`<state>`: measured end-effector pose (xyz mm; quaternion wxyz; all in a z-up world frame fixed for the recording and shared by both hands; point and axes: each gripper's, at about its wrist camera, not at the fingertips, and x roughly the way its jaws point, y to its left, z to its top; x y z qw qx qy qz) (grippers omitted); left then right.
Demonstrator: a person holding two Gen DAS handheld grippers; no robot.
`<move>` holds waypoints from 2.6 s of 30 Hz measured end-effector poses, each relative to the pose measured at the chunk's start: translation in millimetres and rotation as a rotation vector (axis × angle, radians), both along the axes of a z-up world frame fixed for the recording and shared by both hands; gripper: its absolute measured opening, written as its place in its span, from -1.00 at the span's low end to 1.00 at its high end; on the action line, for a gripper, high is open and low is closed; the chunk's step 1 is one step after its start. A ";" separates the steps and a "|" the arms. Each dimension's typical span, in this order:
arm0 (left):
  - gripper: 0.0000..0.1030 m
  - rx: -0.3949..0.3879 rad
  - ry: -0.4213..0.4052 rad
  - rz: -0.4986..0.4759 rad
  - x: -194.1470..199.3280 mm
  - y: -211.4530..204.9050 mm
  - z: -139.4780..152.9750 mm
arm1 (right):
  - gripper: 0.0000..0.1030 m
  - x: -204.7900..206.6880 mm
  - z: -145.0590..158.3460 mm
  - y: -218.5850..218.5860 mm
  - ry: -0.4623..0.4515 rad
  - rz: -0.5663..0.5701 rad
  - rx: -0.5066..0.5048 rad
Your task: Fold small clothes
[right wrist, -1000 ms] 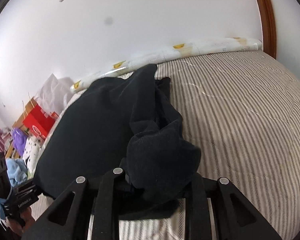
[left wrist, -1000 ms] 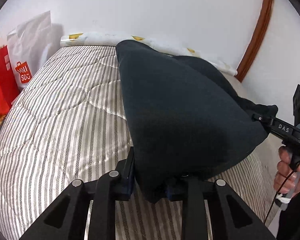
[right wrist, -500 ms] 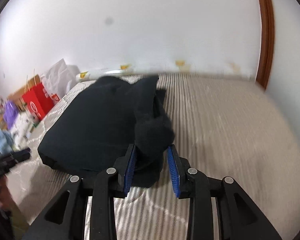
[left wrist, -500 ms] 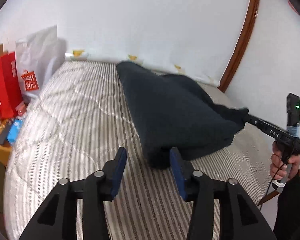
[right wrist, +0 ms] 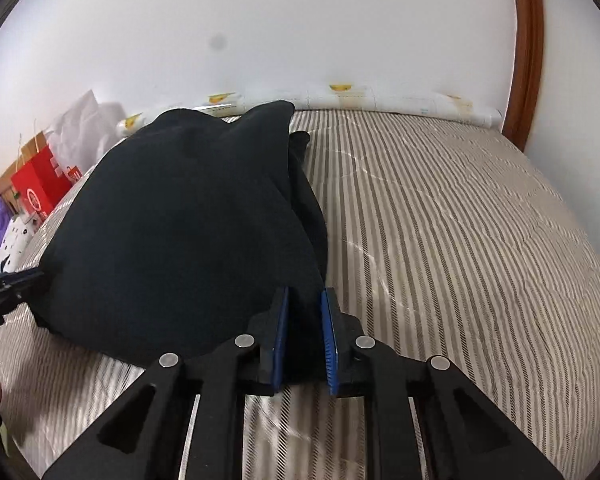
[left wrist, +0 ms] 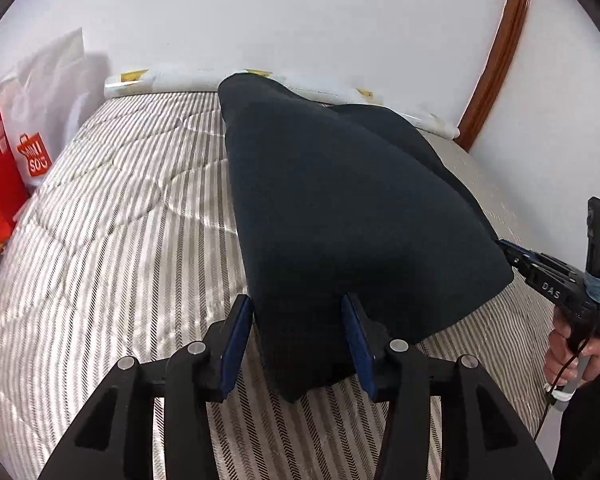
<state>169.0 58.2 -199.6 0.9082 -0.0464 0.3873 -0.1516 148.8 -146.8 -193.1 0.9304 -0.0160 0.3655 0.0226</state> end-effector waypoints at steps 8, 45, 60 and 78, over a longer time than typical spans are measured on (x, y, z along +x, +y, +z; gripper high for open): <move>-0.10 -0.045 -0.031 0.008 32.7 16.3 24.9 | -0.64 28.1 49.3 -11.4 -0.006 0.057 0.020; 0.14 0.073 -0.026 0.071 172.4 -3.5 23.7 | -0.83 249.4 28.4 14.1 0.099 0.112 0.042; 0.24 0.109 -0.026 0.135 191.1 1.6 24.8 | -0.64 93.1 21.1 8.5 0.085 0.176 0.002; 0.20 0.107 0.008 0.078 52.6 -8.3 25.3 | -0.62 9.2 29.8 -14.0 0.065 0.028 0.035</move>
